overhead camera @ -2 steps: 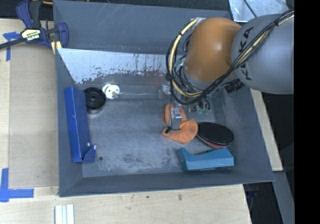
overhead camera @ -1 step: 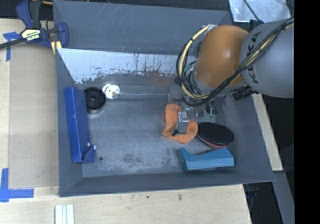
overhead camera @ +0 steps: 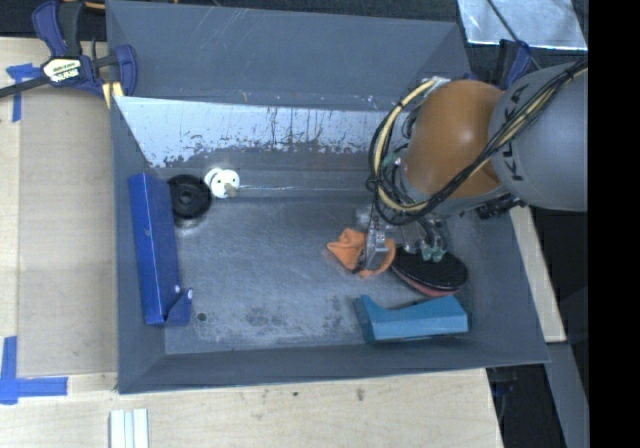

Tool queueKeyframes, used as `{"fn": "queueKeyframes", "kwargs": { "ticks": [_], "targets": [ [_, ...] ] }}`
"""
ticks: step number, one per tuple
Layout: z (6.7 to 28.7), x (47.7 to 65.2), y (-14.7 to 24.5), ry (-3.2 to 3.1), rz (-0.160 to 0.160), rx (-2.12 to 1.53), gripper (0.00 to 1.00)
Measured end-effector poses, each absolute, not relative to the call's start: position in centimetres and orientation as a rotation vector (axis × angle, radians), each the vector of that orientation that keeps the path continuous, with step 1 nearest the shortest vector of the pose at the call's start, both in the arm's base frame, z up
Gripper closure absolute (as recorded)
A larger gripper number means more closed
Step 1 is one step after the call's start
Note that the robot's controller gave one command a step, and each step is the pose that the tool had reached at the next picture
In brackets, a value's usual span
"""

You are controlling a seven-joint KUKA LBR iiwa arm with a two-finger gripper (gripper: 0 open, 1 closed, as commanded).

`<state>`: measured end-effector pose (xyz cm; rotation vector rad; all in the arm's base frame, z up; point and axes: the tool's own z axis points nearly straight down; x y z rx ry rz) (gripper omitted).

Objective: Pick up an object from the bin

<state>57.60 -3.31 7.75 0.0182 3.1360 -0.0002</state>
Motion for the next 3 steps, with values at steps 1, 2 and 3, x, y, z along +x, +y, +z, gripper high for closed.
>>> {"fn": "queueKeyframes", "kwargs": {
  "ticks": [1, 2, 3],
  "targets": [
    [7.75, 57.6, -3.31, 3.136, 0.0, 0.02, 1.0],
    [7.75, 57.6, -3.32, 3.136, 0.0, 0.021, 1.0],
    [7.75, 57.6, -3.32, 3.136, 0.0, 0.021, 1.0]
  ]
}}
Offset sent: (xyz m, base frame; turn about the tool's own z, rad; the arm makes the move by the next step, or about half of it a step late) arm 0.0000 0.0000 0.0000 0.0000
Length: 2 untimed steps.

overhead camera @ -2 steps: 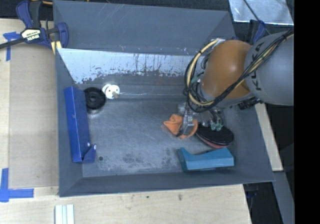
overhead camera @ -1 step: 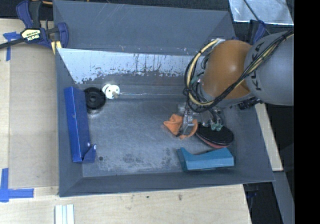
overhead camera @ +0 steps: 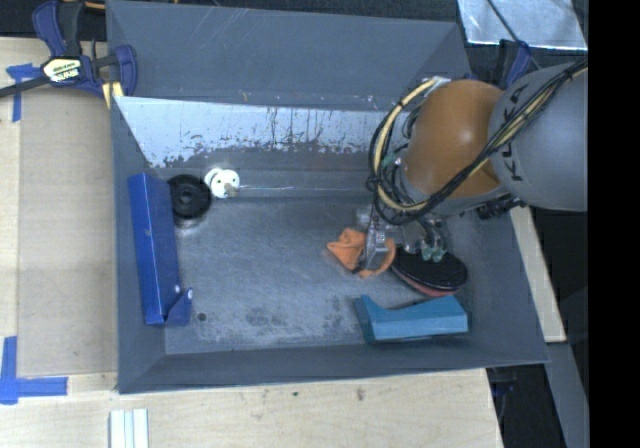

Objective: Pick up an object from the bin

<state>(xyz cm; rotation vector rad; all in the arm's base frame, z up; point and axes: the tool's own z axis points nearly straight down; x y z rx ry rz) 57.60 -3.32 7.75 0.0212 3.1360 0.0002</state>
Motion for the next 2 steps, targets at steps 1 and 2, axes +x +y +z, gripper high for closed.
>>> {"fn": "queueKeyframes", "kwargs": {
  "ticks": [1, 2],
  "targets": [
    [7.75, 57.6, -3.32, 3.136, 0.0, 0.022, 1.0],
    [7.75, 57.6, -3.32, 3.136, 0.0, 0.022, 1.0]
  ]
}}
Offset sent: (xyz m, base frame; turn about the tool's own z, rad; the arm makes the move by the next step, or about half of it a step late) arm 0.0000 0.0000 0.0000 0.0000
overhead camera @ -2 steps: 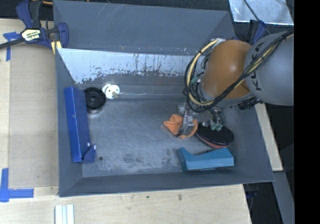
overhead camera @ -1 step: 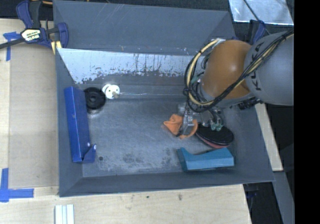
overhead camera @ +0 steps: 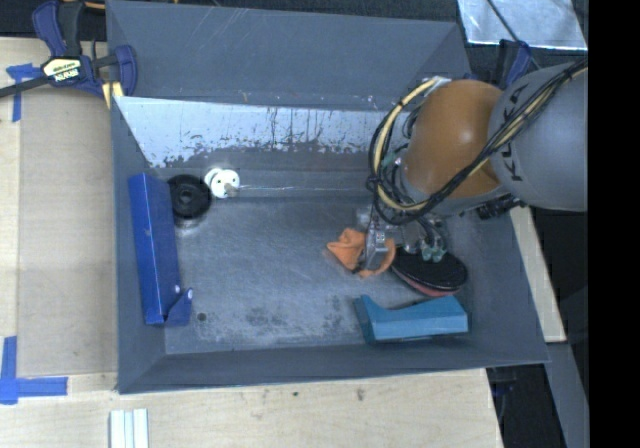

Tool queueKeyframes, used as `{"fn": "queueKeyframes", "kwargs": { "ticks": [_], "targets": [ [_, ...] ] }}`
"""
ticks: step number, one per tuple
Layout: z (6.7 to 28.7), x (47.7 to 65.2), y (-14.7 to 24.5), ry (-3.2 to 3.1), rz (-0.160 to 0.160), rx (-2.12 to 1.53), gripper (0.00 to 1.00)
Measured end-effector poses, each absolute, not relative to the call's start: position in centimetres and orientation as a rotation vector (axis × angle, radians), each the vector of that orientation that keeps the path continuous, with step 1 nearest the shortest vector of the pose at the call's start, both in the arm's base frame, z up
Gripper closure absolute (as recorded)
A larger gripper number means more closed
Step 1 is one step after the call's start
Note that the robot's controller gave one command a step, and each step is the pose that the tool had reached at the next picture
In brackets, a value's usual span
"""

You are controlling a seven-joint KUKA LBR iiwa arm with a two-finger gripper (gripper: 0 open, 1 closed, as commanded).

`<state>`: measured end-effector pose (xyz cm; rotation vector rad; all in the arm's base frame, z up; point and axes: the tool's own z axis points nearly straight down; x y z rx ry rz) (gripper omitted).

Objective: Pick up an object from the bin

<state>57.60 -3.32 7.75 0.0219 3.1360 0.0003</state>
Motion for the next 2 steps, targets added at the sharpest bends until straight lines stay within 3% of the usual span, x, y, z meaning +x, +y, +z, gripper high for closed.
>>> {"fn": "queueKeyframes", "kwargs": {
  "ticks": [2],
  "targets": [
    [7.75, 57.6, -3.33, 3.136, 0.0, 0.022, 1.0]
  ]
}}
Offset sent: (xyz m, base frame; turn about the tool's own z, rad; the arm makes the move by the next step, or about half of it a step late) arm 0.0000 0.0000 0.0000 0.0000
